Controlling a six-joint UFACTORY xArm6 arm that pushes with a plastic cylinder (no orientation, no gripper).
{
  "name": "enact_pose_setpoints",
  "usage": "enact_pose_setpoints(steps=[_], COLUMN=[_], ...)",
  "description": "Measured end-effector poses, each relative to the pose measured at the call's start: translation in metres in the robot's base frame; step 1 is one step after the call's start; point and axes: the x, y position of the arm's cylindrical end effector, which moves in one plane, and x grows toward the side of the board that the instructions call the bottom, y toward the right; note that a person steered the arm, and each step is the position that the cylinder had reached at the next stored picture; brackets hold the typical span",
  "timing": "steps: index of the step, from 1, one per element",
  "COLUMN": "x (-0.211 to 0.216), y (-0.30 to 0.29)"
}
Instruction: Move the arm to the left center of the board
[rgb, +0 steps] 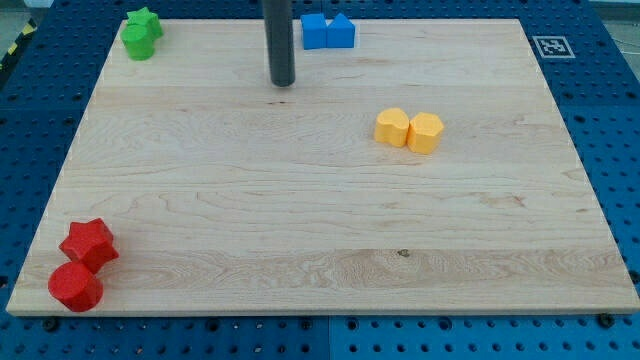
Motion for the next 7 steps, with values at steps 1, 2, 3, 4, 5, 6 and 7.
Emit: enact_pose_setpoints(steps=[1, 2, 3, 4, 5, 6, 7], x=[0.004, 0.004, 0.004, 0.006, 0.006, 0.017, 0.03], y=[-0.023, -0.05, -0.087, -0.116, -0.145, -0.174, -0.196])
